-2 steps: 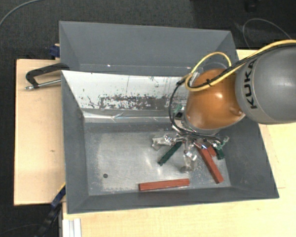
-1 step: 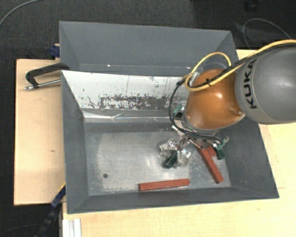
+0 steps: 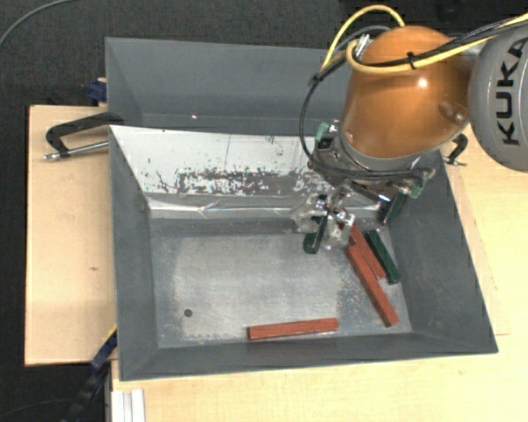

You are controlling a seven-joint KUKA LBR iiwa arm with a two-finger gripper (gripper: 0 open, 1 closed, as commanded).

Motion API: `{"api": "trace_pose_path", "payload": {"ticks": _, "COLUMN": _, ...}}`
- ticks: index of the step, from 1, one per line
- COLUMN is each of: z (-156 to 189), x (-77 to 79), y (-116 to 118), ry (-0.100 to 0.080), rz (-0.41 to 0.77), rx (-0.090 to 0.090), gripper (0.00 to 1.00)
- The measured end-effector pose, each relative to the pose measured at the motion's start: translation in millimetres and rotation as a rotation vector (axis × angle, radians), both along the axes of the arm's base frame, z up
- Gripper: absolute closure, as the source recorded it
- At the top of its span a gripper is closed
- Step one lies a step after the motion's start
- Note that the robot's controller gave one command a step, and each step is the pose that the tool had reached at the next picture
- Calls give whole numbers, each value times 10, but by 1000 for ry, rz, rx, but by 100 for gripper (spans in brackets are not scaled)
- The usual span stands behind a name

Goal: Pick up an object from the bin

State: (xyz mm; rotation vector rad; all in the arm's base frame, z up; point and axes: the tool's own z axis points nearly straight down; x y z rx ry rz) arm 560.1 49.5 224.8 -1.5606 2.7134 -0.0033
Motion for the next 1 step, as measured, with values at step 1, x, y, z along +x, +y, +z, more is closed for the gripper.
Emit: {"api": "trace_pose_path", "payload": {"ticks": 1, "z": -12, "x": 237, "y": -70, "ry": 3, "rz": 269, "rx": -3, "gripper": 100}}
